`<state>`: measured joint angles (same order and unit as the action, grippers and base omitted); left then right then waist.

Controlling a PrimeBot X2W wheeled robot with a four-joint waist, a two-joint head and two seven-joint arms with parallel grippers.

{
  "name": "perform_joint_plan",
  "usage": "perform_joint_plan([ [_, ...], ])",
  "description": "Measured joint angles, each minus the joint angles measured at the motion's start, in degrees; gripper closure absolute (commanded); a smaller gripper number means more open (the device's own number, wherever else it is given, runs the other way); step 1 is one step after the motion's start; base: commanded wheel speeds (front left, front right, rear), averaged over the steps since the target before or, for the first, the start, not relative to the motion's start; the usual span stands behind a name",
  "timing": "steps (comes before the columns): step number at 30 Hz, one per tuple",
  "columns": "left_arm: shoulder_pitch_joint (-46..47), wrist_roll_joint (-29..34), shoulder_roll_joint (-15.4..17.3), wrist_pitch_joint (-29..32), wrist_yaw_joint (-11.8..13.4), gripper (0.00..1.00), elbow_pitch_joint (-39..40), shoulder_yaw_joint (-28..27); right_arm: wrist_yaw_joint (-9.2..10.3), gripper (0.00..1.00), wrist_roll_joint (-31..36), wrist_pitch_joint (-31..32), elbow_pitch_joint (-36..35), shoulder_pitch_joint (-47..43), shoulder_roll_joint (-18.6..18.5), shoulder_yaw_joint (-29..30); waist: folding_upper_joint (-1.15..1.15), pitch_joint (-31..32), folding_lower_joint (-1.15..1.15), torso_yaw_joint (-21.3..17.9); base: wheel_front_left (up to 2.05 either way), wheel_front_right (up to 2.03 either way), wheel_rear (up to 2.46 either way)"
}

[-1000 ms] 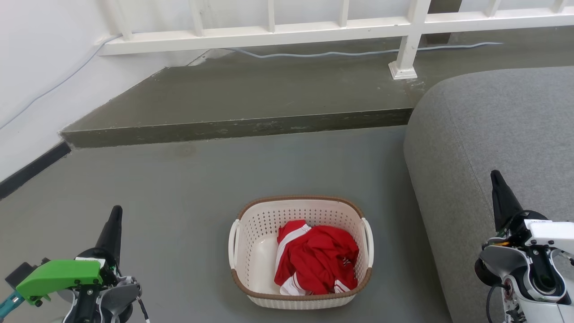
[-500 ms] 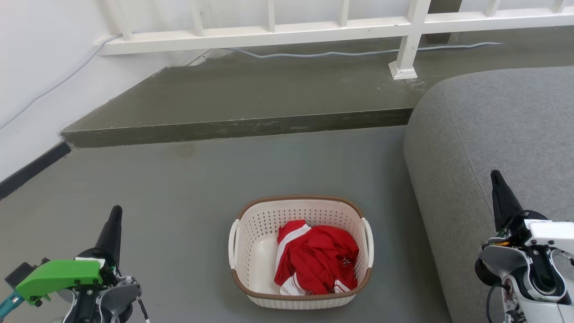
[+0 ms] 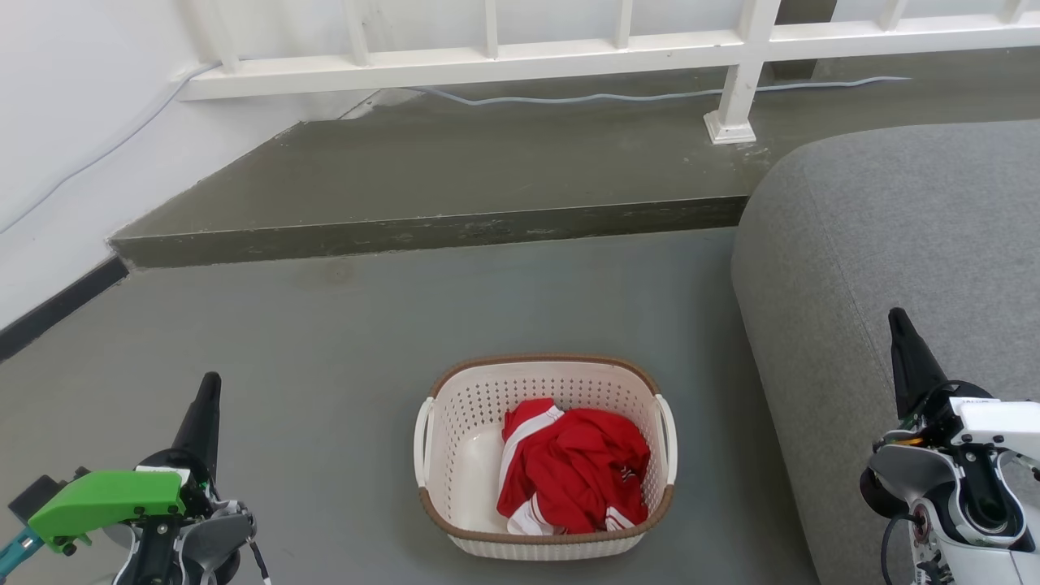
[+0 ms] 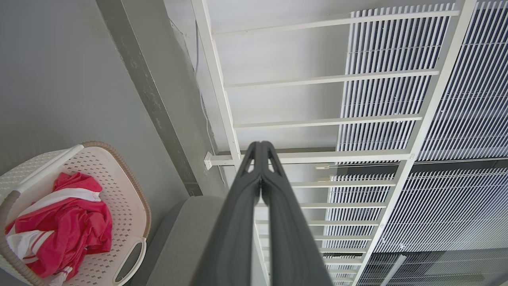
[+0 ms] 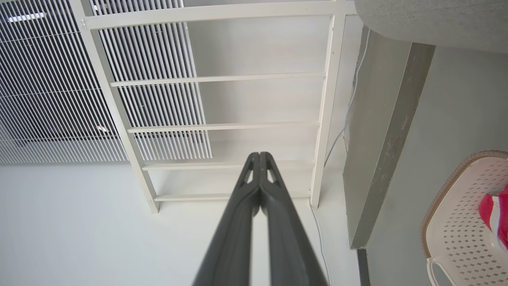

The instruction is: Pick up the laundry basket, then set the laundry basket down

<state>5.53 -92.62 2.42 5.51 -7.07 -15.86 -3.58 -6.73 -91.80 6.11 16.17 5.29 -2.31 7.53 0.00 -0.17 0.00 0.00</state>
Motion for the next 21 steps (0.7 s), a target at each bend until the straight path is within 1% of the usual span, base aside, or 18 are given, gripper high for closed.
perform_joint_plan([
  [21,-0.01,0.0,0.0,0.0,0.0,1.0,0.01,-0.03,0.0,1.0,0.0,0.0,-0.01,-0.01,0.0,0.01,0.0,0.0,0.0,0.0,0.0,0.0,0.0],
])
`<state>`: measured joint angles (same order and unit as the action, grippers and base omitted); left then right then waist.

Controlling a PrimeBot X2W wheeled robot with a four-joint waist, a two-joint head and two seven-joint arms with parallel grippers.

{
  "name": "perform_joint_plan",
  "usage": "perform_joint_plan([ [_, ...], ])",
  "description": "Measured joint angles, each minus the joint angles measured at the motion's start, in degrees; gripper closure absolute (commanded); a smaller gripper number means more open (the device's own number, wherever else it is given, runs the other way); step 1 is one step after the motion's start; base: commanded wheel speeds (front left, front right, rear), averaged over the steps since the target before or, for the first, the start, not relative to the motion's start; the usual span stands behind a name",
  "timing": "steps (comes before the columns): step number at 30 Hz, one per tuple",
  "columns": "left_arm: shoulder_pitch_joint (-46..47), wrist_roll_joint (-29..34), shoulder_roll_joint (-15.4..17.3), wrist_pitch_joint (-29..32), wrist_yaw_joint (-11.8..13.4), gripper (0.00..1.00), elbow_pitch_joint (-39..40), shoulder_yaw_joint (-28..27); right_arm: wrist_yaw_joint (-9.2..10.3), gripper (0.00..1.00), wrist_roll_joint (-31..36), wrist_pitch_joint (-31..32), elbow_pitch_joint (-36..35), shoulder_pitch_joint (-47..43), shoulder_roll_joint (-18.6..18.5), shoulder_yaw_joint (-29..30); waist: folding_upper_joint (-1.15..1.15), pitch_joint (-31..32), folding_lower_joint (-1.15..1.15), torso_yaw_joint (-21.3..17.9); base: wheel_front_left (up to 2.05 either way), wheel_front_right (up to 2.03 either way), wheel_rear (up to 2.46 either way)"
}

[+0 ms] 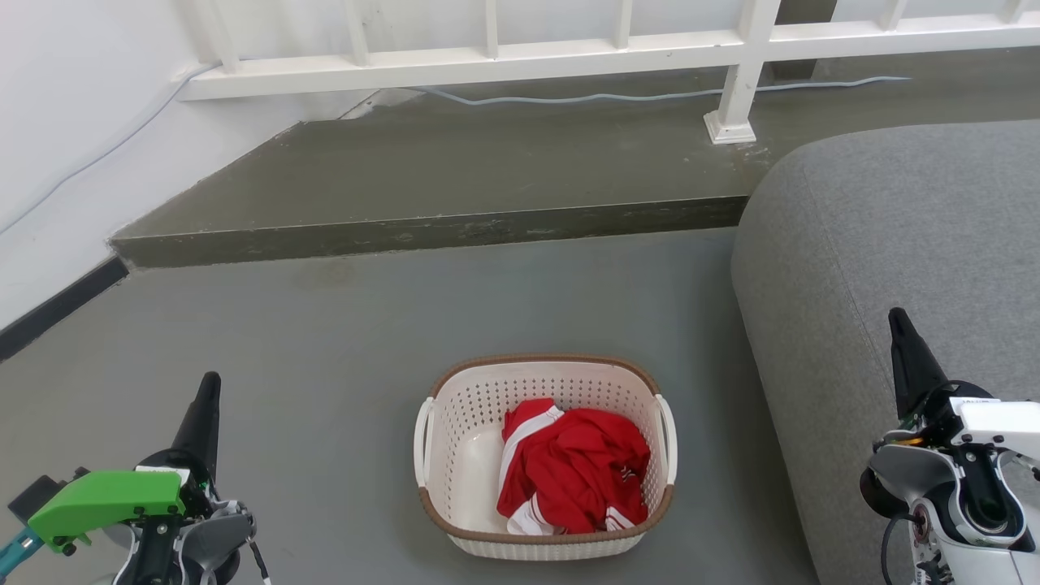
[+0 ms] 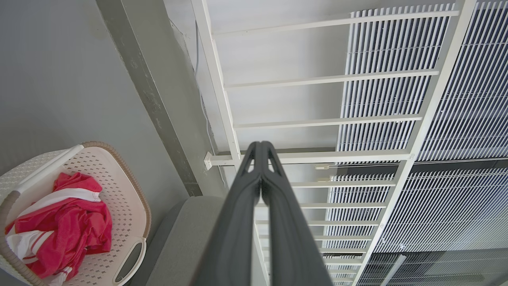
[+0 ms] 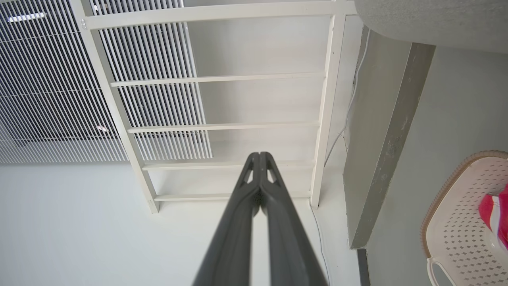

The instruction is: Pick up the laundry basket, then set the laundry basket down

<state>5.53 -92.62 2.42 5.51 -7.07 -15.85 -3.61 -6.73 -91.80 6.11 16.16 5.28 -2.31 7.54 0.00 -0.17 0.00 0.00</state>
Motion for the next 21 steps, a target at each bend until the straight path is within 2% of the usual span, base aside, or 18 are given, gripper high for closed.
perform_joint_plan([
  [21,0.0,0.0,-0.01,0.0,0.0,1.0,0.01,-0.03,0.0,1.0,0.0,0.0,-0.01,0.0,0.0,0.0,0.0,0.0,0.0,0.0,0.0,0.0,0.0],
])
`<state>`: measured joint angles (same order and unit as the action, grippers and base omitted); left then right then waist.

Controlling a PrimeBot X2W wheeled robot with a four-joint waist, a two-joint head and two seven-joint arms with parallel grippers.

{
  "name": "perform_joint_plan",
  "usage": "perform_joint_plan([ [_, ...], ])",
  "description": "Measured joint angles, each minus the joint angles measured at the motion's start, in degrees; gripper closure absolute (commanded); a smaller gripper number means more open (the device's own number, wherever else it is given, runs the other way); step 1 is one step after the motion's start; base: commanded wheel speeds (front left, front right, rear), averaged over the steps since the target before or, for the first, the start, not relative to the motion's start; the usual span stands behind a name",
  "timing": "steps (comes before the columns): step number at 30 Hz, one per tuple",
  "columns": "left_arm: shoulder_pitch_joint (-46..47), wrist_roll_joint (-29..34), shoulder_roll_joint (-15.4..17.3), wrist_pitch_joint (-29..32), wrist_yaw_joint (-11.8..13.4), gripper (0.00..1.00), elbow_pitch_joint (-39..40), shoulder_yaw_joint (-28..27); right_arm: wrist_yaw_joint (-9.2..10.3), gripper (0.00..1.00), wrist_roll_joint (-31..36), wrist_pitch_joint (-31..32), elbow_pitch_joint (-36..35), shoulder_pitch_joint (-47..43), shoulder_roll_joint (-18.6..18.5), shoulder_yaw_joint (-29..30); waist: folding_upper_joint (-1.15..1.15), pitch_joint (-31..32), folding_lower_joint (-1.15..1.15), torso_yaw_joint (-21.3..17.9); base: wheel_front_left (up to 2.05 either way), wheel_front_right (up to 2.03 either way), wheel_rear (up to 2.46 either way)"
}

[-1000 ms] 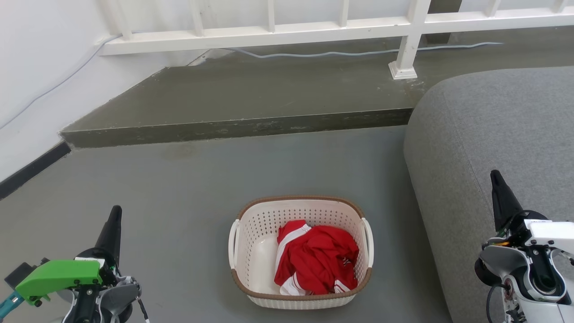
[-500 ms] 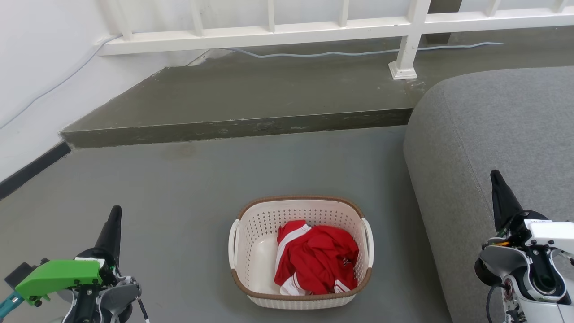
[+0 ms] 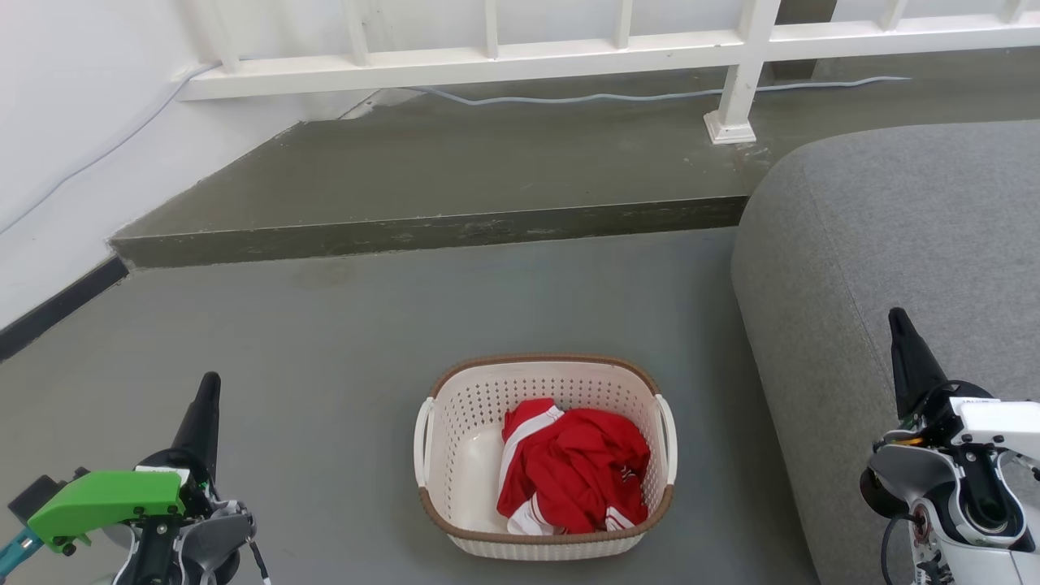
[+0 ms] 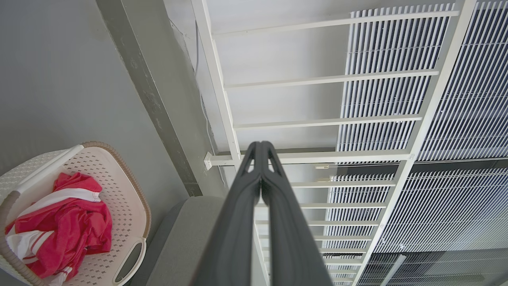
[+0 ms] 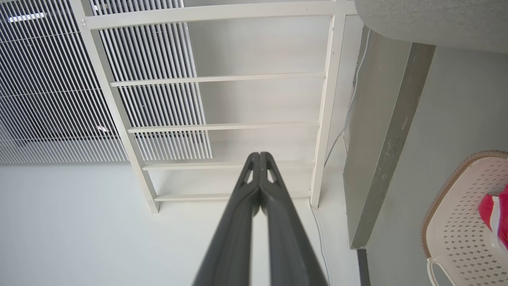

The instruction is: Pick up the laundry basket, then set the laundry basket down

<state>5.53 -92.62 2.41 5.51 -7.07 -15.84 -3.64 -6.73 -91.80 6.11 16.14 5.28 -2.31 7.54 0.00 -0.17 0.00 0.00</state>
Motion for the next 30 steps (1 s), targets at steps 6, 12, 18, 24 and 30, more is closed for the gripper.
perform_joint_plan([
  [6,0.0,0.0,0.0,0.01,0.0,1.0,0.0,0.0,0.0,1.0,0.0,0.0,0.0,0.0,0.0,0.0,0.0,0.0,0.0,0.0,0.0,0.0,0.0],
  [12,-0.01,0.0,0.0,0.01,0.0,1.0,0.0,-0.01,0.0,1.0,0.0,0.0,0.0,0.0,0.0,0.01,0.0,0.0,0.0,0.0,0.0,0.0,0.0],
  [18,-0.01,0.0,0.0,0.01,0.0,1.0,0.0,-0.01,0.0,1.0,0.0,0.0,-0.01,-0.01,0.0,0.01,0.0,0.0,0.0,0.0,0.0,0.0,0.0],
  [24,-0.01,0.0,0.0,0.01,0.0,1.0,0.0,-0.02,0.0,1.0,0.0,0.0,-0.01,-0.01,0.0,0.01,0.0,0.0,0.0,0.0,0.0,0.0,0.0],
  [30,-0.01,0.0,0.0,0.05,0.0,1.0,0.0,-0.03,0.0,1.0,0.0,0.0,-0.01,-0.01,0.0,0.01,0.0,0.0,0.0,0.0,0.0,0.0,0.0],
])
